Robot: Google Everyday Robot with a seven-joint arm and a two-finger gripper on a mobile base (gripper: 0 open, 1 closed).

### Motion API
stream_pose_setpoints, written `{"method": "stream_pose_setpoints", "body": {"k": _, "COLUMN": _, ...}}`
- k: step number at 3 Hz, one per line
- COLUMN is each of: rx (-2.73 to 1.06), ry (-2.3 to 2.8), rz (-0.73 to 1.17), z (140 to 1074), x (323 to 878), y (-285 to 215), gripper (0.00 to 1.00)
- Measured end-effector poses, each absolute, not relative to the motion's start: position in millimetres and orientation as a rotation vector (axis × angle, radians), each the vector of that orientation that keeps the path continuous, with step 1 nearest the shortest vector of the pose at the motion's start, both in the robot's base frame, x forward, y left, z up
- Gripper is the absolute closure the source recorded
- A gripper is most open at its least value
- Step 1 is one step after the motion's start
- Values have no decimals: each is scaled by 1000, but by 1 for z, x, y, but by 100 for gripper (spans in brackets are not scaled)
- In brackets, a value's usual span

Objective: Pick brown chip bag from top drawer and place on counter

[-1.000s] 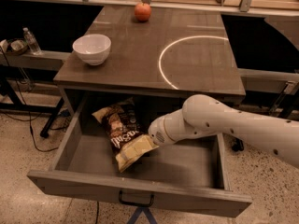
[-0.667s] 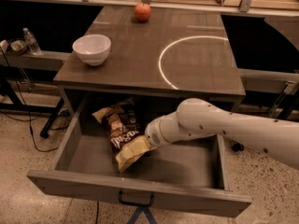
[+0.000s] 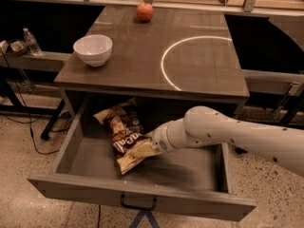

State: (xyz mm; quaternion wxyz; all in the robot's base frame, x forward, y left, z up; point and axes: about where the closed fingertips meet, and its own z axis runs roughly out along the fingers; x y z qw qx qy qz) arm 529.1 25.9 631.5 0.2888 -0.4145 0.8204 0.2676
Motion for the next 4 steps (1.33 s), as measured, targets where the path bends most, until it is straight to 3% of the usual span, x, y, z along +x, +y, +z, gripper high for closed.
{"method": "stream_pose_setpoints", "body": {"k": 1, "rx": -1146, "ry": 2137, "rz": 687, "z": 652, "x": 521, "y": 20, "gripper": 86}}
{"method": "stream_pose_setpoints", "body": {"k": 2, "rx": -1190, "ry": 2090, "rz": 668, "z": 673, "x": 512, "y": 14, "gripper": 100}}
{"method": "stream_pose_setpoints", "body": {"k": 4, "rx": -1344, "ry": 2003, "rz": 535, "z": 726, "x": 503, "y": -12, "gripper": 100}}
